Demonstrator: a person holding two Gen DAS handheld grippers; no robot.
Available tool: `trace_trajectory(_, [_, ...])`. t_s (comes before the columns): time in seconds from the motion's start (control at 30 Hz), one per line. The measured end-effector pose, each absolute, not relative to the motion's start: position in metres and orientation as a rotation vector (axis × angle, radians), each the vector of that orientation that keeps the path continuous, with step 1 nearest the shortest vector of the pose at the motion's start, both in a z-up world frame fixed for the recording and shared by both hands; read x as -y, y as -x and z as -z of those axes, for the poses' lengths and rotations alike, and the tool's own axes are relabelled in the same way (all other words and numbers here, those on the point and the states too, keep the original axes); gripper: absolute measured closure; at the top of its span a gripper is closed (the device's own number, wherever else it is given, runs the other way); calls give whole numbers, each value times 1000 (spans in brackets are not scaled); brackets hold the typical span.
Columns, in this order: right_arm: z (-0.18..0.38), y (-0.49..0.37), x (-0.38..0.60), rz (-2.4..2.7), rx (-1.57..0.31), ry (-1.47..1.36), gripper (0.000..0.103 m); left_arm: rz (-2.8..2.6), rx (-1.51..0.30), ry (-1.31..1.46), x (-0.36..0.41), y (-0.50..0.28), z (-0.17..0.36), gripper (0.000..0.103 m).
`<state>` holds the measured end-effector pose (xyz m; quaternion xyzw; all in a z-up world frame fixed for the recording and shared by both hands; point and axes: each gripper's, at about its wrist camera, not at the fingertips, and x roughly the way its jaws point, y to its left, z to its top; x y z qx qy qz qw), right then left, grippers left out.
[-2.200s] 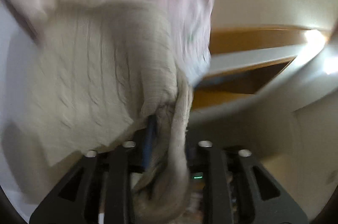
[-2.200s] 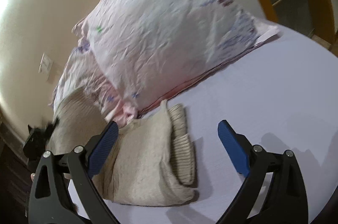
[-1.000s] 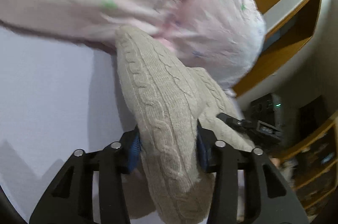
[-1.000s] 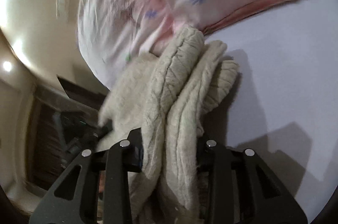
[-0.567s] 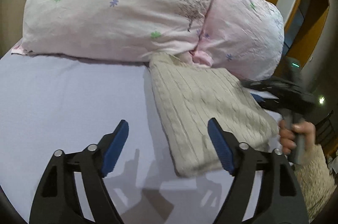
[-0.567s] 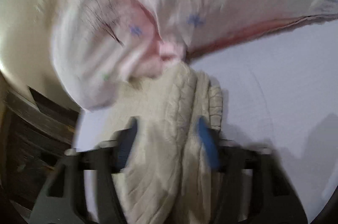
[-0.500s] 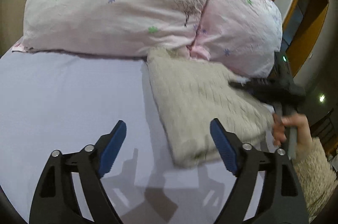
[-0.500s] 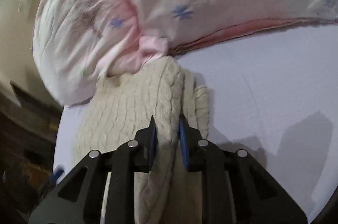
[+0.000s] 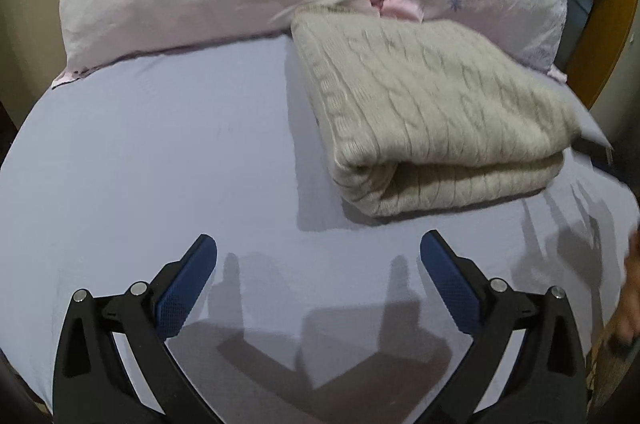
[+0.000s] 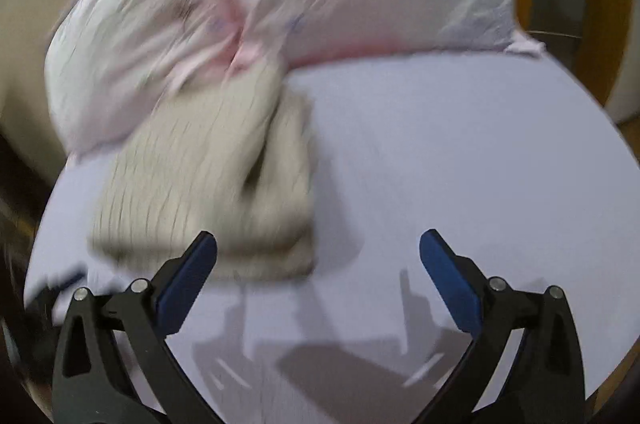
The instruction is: Fold small clothes
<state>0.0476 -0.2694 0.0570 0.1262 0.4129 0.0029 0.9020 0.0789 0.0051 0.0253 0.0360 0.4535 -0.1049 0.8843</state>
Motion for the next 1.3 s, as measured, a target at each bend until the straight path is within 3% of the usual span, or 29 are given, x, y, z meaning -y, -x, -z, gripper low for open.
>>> trace_trajectory(0.4, [-22, -49, 205, -22, -924, -18, 2, 173, -943, -109, 3, -76, -12, 1])
trace_trajectory(1.3, [-19, -49, 204, 11, -923, -17, 2, 177, -939, -110, 2, -77, -12, 1])
